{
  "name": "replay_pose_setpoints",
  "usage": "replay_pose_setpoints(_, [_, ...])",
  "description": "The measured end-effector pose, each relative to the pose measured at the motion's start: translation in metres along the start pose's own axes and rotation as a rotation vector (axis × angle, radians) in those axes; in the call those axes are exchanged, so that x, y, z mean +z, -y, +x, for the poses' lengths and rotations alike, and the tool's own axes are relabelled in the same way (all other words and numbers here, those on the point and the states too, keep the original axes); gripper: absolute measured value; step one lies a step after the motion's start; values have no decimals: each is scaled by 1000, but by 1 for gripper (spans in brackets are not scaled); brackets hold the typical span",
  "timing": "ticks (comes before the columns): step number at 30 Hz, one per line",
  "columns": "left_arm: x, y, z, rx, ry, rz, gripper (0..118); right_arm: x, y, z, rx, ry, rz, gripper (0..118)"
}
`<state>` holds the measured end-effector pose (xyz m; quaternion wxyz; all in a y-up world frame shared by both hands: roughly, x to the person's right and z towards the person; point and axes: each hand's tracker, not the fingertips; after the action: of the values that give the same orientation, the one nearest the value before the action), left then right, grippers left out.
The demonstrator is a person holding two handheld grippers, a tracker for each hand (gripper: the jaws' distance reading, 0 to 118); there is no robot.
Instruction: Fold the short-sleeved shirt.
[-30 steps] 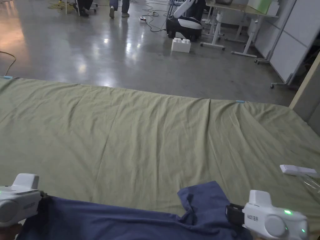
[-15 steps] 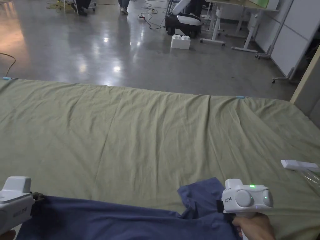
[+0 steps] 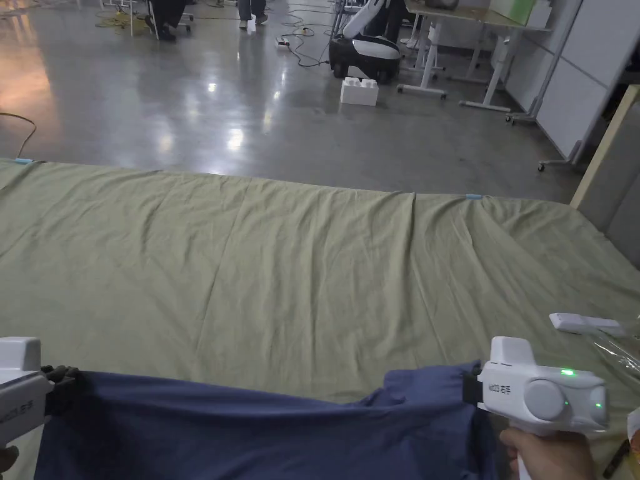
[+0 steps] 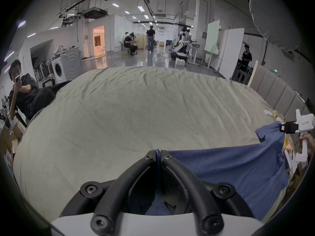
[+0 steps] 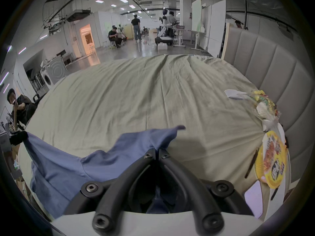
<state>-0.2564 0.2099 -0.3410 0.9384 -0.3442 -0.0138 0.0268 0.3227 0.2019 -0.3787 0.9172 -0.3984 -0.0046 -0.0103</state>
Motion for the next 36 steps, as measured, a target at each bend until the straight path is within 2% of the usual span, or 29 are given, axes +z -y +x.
replay_pose_setpoints(8, [62,23,-11,29,48,60,4,78,39,5,12,-30,49,2])
replay_pose_setpoints(14, [100,49,-19,18,83,74,4,122,77,2,63,-27,48,2])
replay_pose_setpoints(17, [111,64,-21,9,105,47,4,135,100,-1,115,-7,7,2])
replay_pose_setpoints(26, [110,140,-40,-18,113,-177,4,125,171,5,143,13,-197,2])
replay_pose_setpoints(34, [90,167,-21,-41,65,-294,4,88,201,0,150,36,-265,3])
replay_pose_setpoints(36, [91,170,-13,-56,52,-303,6,85,202,-5,155,45,-256,7])
